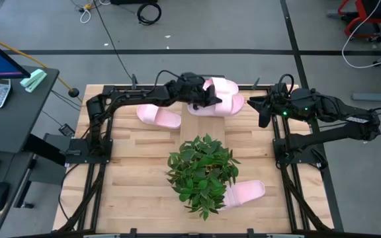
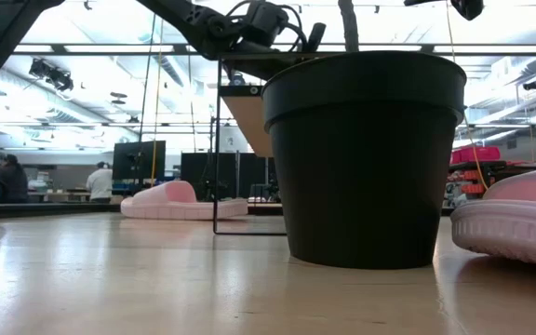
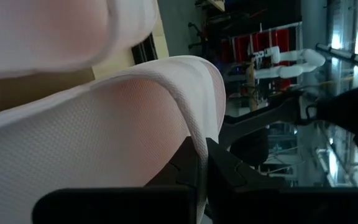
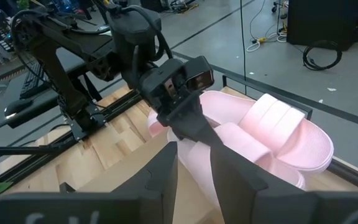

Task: Pick and place slides into the shelf
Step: Put the pink slide on the shelf

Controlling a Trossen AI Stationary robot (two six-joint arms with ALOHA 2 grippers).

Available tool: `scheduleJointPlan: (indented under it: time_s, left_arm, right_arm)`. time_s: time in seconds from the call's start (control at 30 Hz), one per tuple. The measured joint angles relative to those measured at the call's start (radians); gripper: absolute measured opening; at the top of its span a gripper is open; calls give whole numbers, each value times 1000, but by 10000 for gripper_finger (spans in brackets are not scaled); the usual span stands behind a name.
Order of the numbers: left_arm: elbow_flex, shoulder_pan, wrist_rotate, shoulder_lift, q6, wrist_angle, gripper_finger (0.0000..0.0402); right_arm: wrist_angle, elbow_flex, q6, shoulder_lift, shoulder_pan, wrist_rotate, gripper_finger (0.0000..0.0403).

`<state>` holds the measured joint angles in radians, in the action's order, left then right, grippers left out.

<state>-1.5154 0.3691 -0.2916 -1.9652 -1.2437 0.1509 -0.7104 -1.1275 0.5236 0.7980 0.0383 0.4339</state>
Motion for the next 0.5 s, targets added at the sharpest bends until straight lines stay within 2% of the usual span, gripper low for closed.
scheduleJointPlan:
  time_s: [0.5]
  left_arm:
    - [0, -4, 0, 2, 0, -31, 12]
  right_arm:
    - [0, 0, 0, 0, 0, 0, 103]
